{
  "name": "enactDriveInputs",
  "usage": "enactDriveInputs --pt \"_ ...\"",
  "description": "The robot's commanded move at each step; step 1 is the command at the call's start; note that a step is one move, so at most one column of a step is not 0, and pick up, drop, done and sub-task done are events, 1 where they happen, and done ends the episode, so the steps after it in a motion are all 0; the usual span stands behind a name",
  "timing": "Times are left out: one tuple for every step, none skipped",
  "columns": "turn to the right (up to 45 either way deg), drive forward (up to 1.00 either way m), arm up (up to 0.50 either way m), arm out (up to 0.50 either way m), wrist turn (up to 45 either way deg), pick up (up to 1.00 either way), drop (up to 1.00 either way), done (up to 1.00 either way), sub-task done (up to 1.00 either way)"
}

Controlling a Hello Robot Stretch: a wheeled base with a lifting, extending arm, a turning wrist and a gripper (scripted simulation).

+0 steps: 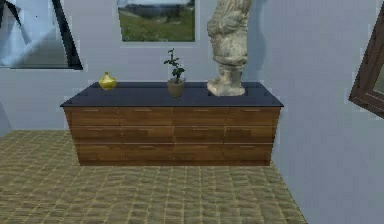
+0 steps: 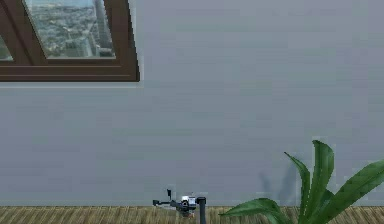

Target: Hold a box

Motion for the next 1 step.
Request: enactDriveInputs --pt "0.0 0.0 0.0 0.0 45.0 0.0 0.0 0.0 0.0"
